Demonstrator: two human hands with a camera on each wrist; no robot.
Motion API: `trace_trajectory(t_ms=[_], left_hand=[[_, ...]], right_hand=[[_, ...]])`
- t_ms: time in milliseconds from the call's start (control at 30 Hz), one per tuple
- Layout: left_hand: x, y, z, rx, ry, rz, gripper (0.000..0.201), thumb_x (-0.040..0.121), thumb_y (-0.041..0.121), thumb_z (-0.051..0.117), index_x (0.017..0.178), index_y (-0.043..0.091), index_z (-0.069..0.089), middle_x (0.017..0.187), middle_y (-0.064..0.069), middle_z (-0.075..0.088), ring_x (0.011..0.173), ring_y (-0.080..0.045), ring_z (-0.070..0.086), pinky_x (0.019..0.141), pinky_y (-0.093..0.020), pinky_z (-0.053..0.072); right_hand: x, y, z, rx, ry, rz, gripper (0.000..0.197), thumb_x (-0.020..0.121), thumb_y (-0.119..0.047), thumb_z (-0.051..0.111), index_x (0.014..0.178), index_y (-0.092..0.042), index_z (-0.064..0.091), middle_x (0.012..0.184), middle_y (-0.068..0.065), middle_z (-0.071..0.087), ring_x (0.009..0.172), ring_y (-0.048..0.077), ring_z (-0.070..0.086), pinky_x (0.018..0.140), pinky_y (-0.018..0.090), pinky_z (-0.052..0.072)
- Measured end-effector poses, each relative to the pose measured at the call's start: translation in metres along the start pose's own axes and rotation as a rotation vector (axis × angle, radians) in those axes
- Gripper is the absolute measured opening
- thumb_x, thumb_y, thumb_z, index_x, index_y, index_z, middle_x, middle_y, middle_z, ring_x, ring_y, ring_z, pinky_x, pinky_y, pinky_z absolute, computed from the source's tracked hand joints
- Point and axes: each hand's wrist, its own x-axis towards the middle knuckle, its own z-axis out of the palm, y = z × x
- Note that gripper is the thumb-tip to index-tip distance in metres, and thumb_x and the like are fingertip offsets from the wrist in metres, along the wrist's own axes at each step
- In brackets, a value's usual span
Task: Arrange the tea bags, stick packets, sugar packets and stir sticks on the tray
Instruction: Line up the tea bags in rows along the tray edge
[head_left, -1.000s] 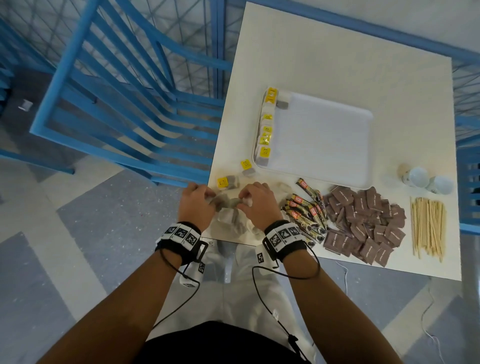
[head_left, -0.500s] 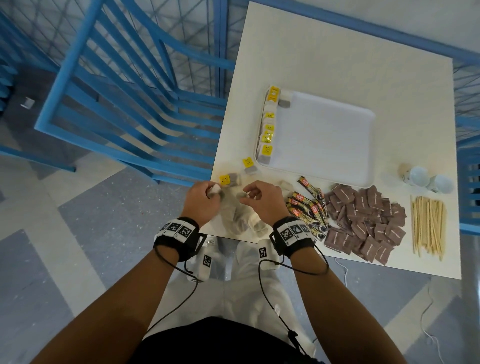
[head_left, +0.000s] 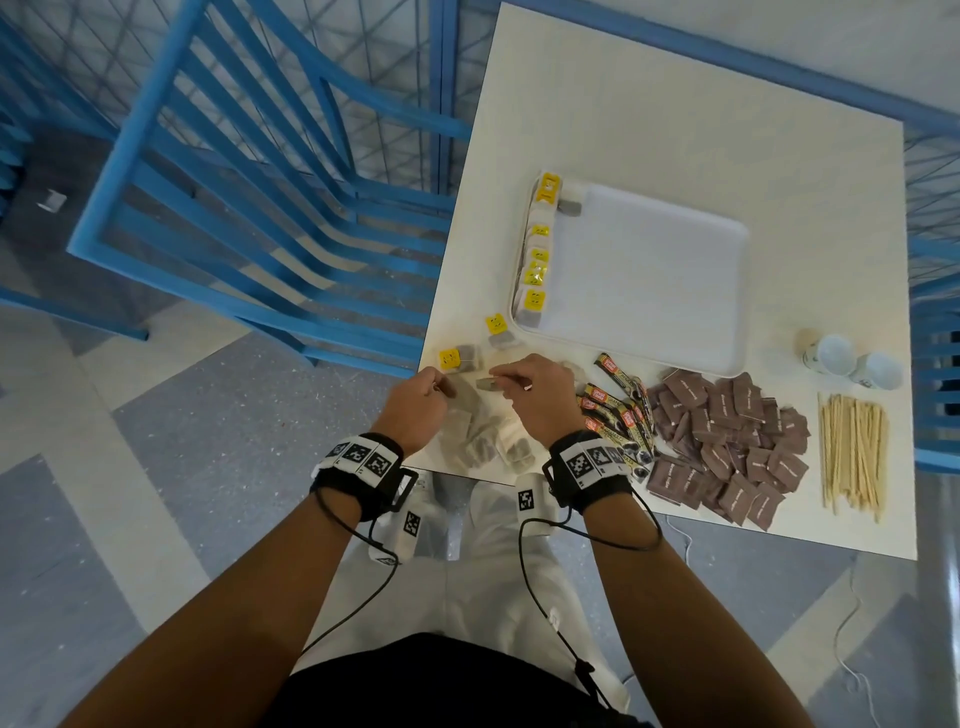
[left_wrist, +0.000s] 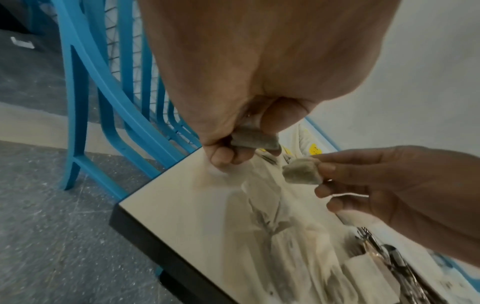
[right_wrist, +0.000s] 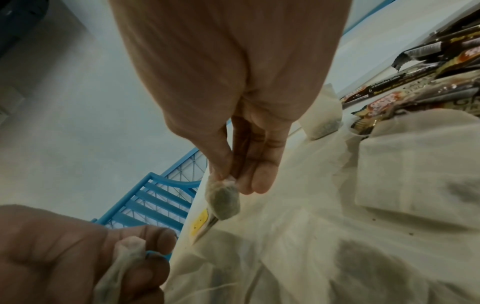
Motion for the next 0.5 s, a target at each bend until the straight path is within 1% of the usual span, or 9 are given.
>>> trace_trajectory(t_ms=[67,100,133,167,200,267,333,433,500], left_hand=[[-0.002,0.000,0.001,0.083,-0.018,0.024,0.010,0.094,0.008,0.055,0.102,0.011,0.060,0.093,-0.001,0.057,0.079,-0.016,0.053,0.064,-0.025,0.040],[-0.002,-0.001,0.002,0.157,-0.019,0.049,0.014,0.092,0.016,0.064,0.105,0.012,0.059,0.097,0.001,0.055,0.084,-0.015,0.052,0.069,-0.026,0.042],[-0.002,-0.003,0.003,0.252,-0.020,0.082,0.024,0.089,0.022,0.070,0.108,0.013,0.059,0.103,0.001,0.052,0.090,-0.016,0.051,0.076,-0.028,0.042],[-0.001,-0.006,0.003,0.340,-0.021,0.111,0.031,0.087,0.027,0.074,0.111,0.013,0.059,0.109,0.000,0.049,0.095,-0.016,0.049,0.083,-0.028,0.042],[0.001,-0.009,0.004,0.404,-0.018,0.141,0.034,0.087,0.029,0.076,0.112,0.012,0.061,0.112,-0.001,0.047,0.097,-0.016,0.047,0.088,-0.028,0.040],[0.004,-0.015,0.005,0.452,-0.016,0.191,0.028,0.089,0.028,0.076,0.109,0.011,0.065,0.111,-0.003,0.045,0.096,-0.017,0.045,0.093,-0.030,0.042],[0.006,-0.016,0.005,0.444,-0.012,0.200,0.020,0.090,0.023,0.077,0.102,0.011,0.068,0.107,-0.002,0.044,0.093,-0.019,0.047,0.091,-0.034,0.045],[0.008,-0.010,0.006,0.343,0.028,0.200,0.013,0.091,0.019,0.074,0.097,0.011,0.066,0.105,-0.004,0.050,0.089,-0.021,0.053,0.085,-0.033,0.047],[0.011,-0.002,0.006,0.249,0.047,0.182,0.010,0.095,0.019,0.070,0.095,0.015,0.061,0.100,-0.005,0.058,0.089,-0.023,0.059,0.078,-0.033,0.047]], right_hand=[[-0.001,0.000,0.000,0.036,0.041,0.003,0.014,0.090,-0.009,0.072,0.100,-0.013,0.080,0.090,0.005,0.071,0.075,0.021,0.069,0.074,0.029,0.056],[-0.001,-0.001,0.000,0.045,0.065,-0.001,0.013,0.089,-0.010,0.072,0.099,-0.014,0.080,0.091,0.004,0.072,0.076,0.019,0.069,0.076,0.028,0.056],[-0.002,-0.002,-0.001,0.049,0.084,-0.002,0.013,0.089,-0.011,0.072,0.099,-0.015,0.080,0.092,0.003,0.073,0.076,0.016,0.069,0.077,0.025,0.055],[-0.003,-0.004,-0.002,0.058,0.098,0.003,0.013,0.090,-0.012,0.071,0.098,-0.017,0.080,0.093,0.000,0.074,0.077,0.013,0.068,0.078,0.021,0.053],[-0.003,-0.005,-0.003,0.070,0.107,0.014,0.013,0.090,-0.014,0.071,0.098,-0.018,0.080,0.093,-0.003,0.075,0.077,0.010,0.067,0.078,0.018,0.052],[-0.004,-0.008,-0.007,0.085,0.124,0.041,0.012,0.092,-0.017,0.069,0.097,-0.020,0.079,0.092,-0.009,0.074,0.077,0.005,0.066,0.076,0.009,0.047],[-0.003,-0.009,-0.010,0.099,0.149,0.059,0.012,0.092,-0.017,0.068,0.096,-0.020,0.079,0.087,-0.010,0.073,0.076,0.003,0.064,0.074,0.005,0.043],[0.002,-0.008,-0.014,0.140,0.196,0.079,0.011,0.092,-0.016,0.069,0.095,-0.020,0.078,0.080,-0.010,0.071,0.074,0.001,0.063,0.077,0.013,0.048],[0.005,-0.009,-0.019,0.161,0.208,0.073,0.011,0.092,-0.016,0.068,0.096,-0.020,0.078,0.081,-0.007,0.073,0.077,0.005,0.066,0.078,0.020,0.052]])
